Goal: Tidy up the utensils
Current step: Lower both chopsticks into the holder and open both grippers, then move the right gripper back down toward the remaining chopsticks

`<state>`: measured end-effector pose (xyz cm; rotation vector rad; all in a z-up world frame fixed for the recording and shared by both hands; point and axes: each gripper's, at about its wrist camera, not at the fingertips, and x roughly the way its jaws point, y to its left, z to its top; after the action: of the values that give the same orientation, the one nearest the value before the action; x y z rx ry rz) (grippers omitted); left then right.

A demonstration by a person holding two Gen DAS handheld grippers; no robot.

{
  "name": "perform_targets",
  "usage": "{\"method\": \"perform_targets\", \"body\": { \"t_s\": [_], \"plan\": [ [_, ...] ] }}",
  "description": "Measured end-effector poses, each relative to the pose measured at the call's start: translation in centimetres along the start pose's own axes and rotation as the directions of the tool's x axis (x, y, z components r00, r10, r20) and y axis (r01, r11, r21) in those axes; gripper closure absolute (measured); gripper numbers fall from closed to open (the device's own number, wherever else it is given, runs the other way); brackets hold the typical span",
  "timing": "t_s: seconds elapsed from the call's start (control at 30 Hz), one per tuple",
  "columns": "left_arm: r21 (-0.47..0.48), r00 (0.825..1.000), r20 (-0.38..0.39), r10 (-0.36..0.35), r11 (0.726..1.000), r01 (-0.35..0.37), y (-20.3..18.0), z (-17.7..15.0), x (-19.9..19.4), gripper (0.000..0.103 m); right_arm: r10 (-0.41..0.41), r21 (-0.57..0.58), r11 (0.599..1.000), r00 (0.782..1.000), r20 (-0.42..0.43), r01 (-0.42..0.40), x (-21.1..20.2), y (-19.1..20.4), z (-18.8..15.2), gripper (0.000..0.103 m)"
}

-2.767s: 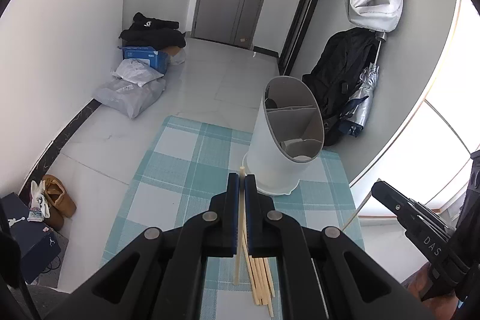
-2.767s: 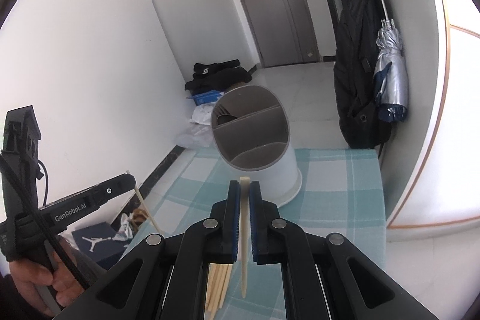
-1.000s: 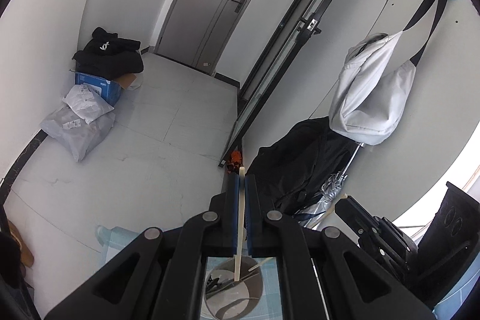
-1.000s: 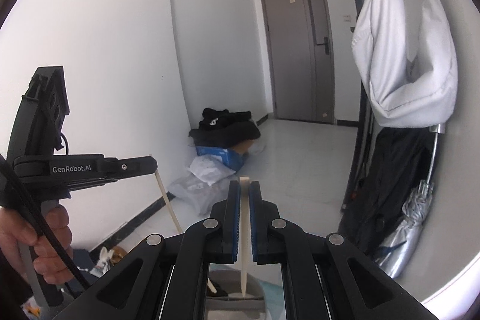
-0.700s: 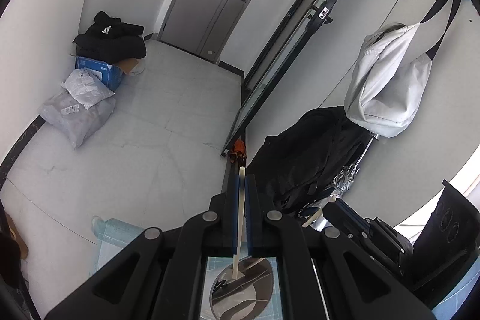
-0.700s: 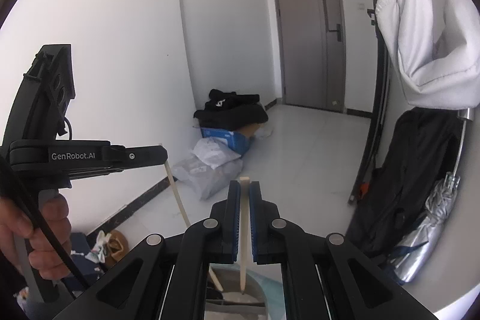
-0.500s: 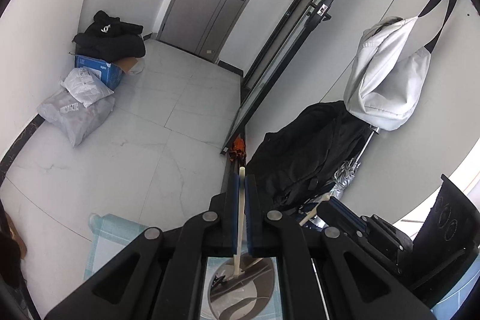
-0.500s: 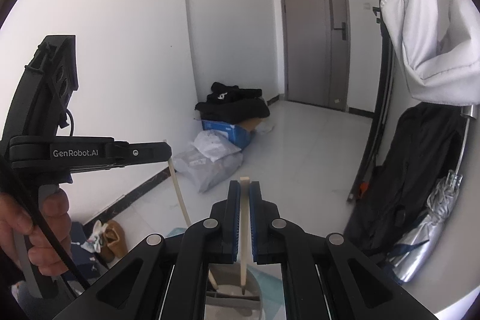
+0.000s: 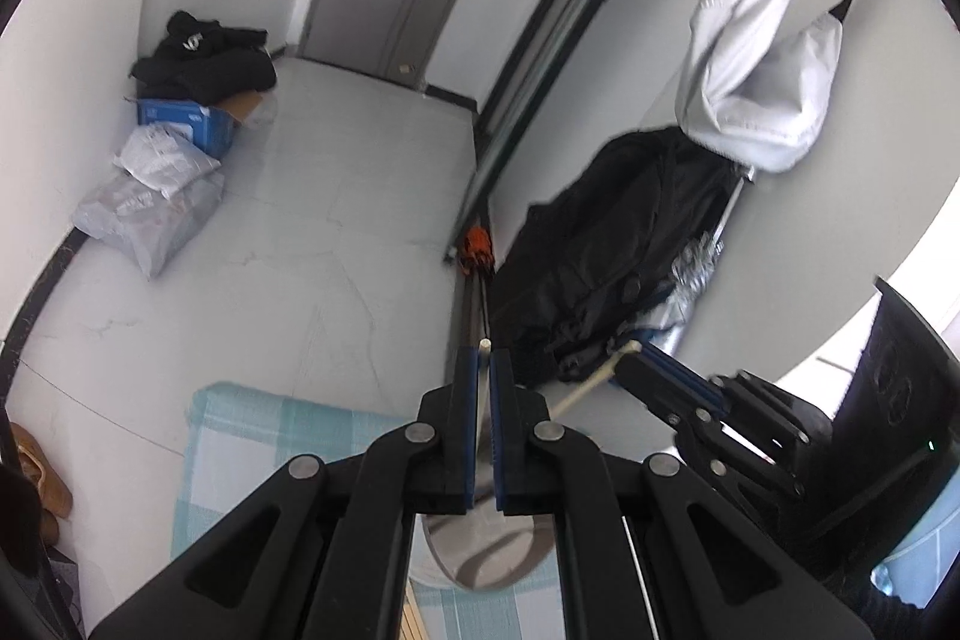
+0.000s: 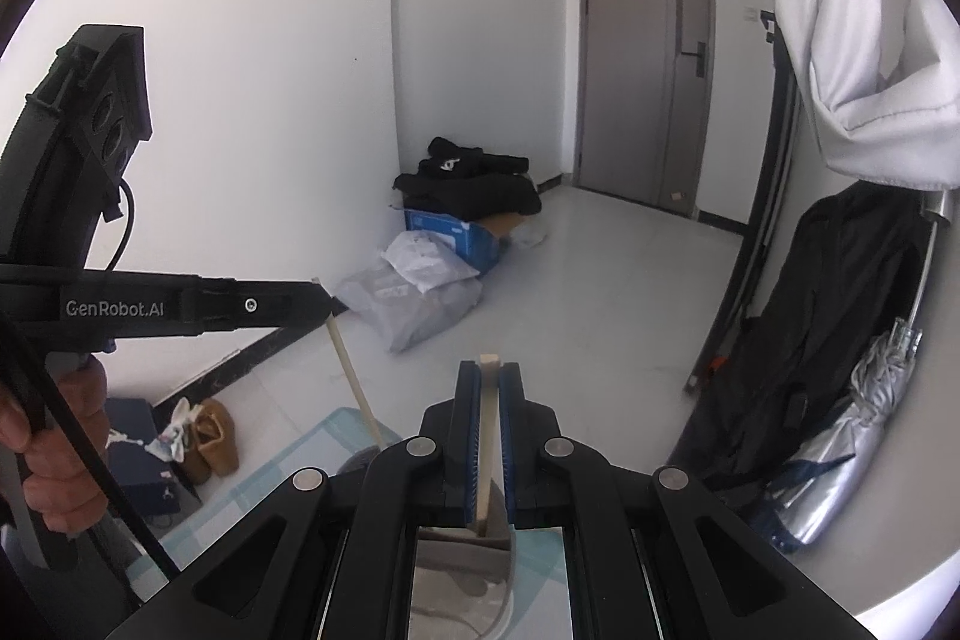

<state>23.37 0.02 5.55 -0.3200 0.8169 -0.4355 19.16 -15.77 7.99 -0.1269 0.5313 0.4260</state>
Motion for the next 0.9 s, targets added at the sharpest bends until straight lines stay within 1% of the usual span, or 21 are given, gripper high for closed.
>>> {"method": "perform_targets", "body": {
  "t_s": [0.03, 0.07, 0.1, 0.13, 0.17, 0.2, 0.23, 0.27, 0.33, 0.37, 0.47, 0.5, 0.53, 0.57, 0.6, 0.63, 0.7, 0.77, 0.83, 0.9],
  "plan": [
    [0.002, 1.0, -0.016, -0.003, 1.0, 0.003, 0.1, -0.3, 0.1, 0.102, 0.026, 0.012, 1.0, 0.999, -0.018, -0.025, 0.2, 0.0, -0.3, 0.096],
    [-0.001, 1.0, -0.024, 0.009, 1.0, -0.009, 0.1, -0.5, 0.1, 0.102, 0.042, 0.024, 0.999, 0.999, -0.035, -0.041, 0.5, 0.0, -0.6, 0.096],
    [0.002, 0.999, -0.029, 0.025, 1.0, -0.025, 0.2, -0.6, 0.1, 0.101, 0.033, 0.023, 0.999, 0.999, -0.042, -0.032, 0.7, 0.2, -0.8, 0.096],
    [0.004, 0.998, -0.034, 0.043, 0.999, -0.043, 0.3, -0.7, 0.0, 0.097, 0.024, 0.013, 1.0, 0.999, -0.045, -0.024, 0.8, 0.4, -1.1, 0.095],
    [-0.002, 0.997, -0.035, 0.061, 0.998, -0.061, 0.4, -0.7, -0.2, 0.09, 0.018, 0.007, 1.0, 0.999, -0.052, -0.018, 0.8, 0.6, -1.4, 0.094],
    [-0.004, 0.996, -0.037, 0.077, 0.997, -0.077, 0.4, -0.8, -0.4, 0.084, 0.016, 0.014, 1.0, 0.998, -0.061, -0.015, 0.8, 0.6, -1.7, 0.091],
    [-0.002, 0.995, -0.036, 0.092, 0.996, -0.092, 0.4, -0.9, -0.7, 0.069, 0.02, 0.026, 0.999, 0.998, -0.06, -0.018, 0.6, 0.5, -2.0, 0.089],
    [0.0, 0.994, -0.026, 0.108, 0.994, -0.109, 0.3, -1.0, -1.2, 0.055, 0.021, 0.043, 0.999, 0.999, -0.05, -0.018, 0.2, 0.3, -2.3, 0.089],
    [-0.009, 0.992, 0.02, 0.122, 0.993, -0.122, 0.4, -1.4, -2.5, 0.049, 0.024, 0.082, 0.996, 0.999, -0.037, -0.021, -0.8, -0.1, -2.8, 0.086],
    [-0.009, 0.991, 0.032, 0.128, 0.992, -0.128, 0.3, -1.5, -3.1, 0.046, 0.025, 0.102, 0.995, 0.999, -0.03, -0.022, -1.4, -0.3, -3.0, 0.085],
    [-0.007, 0.983, 0.047, 0.179, 0.984, -0.179, 0.0, -2.0, -4.1, 0.042, 0.01, 0.142, 0.99, 1.0, -0.006, -0.01, -3.1, -0.7, -3.7, 0.082],
    [0.005, 0.979, 0.065, 0.196, 0.981, -0.196, -0.3, -2.3, -4.6, 0.041, 0.007, 0.154, 0.988, 1.0, 0.004, -0.008, -3.8, -0.7, -3.9, 0.077],
    [0.019, 0.972, 0.087, 0.219, 0.975, -0.221, -0.7, -2.7, -5.1, 0.036, 0.006, 0.161, 0.987, 1.0, 0.016, -0.008, -4.5, -0.6, -4.0, 0.071],
    [0.025, 0.964, 0.108, 0.243, 0.969, -0.247, -0.9, -3.0, -5.7, 0.029, 0.0, 0.165, 0.986, 0.999, 0.033, -0.006, -5.4, -0.4, -4.1, 0.066],
    [0.03, 0.957, 0.127, 0.262, 0.963, -0.268, -1.2, -3.4, -6.2, 0.025, -0.001, 0.167, 0.986, 0.999, 0.046, -0.007, -6.1, -0.2, -4.2, 0.051],
    [0.032, 0.952, 0.138, 0.272, 0.96, -0.279, -1.4, -3.6, -6.6, 0.018, 0.001, 0.17, 0.985, 0.998, 0.062, -0.011, -6.9, 0.0, -4.3, 0.031],
    [0.022, 0.944, 0.148, 0.293, 0.954, -0.3, -1.7, -4.2, -7.5, 0.016, -0.045, 0.177, 0.984, 0.993, 0.111, 0.024, -8.8, 0.6, -4.7, 0.019],
    [0.005, 0.942, 0.163, 0.293, 0.955, -0.298, -2.0, -4.8, -8.4, 0.016, -0.043, 0.188, 0.982, 0.99, 0.135, 0.017, -10.3, 1.0, -5.1, 0.02],
    [0.026, 0.942, 0.192, 0.275, 0.958, -0.285, -2.5, -5.6, -9.3, 0.016, -0.049, 0.221, 0.975, 0.988, 0.147, 0.016, -11.7, 1.3, -5.5, 0.019],
    [0.042, 0.932, 0.208, 0.297, 0.949, -0.311, -3.0, -6.4, -9.8, 0.016, -0.049, 0.23, 0.973, 0.985, 0.163, 0.01, -13.0, 1.9, -5.9, 0.019]
  ]
}}
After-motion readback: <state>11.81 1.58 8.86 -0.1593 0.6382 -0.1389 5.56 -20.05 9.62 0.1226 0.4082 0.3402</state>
